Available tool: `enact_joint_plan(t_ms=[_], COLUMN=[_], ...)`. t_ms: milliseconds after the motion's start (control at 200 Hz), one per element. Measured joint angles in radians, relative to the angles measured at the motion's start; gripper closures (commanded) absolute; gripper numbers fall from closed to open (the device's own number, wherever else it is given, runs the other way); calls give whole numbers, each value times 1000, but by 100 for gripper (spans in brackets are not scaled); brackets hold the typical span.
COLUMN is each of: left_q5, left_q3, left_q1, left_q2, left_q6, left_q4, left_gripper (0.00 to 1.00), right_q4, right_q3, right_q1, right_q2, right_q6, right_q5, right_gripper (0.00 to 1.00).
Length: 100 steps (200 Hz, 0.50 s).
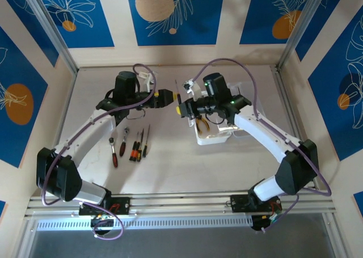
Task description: Pack the tool kit
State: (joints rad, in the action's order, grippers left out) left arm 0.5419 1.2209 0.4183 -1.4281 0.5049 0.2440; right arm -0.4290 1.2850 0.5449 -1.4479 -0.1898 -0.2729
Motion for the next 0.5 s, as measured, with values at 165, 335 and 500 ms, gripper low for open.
enact_joint_plan(t_ms=[165,335,500], left_q5=[-291,-498,-551], left_q3=[47,-6,-132], left_q1=[-47,-108,-148], left_q2=[42,78,76], left_q6=[-168,-262,-282], left_q4=[267,384,416], left_gripper=[0,0,0], right_q4=[-172,-319,-422], right_q3=[1,2,46], right_q1=[-176,-375,-475], right_q2=[94,103,-13], right_q6=[89,162,186], right_q5=[109,322,573], right_gripper=[100,100,100])
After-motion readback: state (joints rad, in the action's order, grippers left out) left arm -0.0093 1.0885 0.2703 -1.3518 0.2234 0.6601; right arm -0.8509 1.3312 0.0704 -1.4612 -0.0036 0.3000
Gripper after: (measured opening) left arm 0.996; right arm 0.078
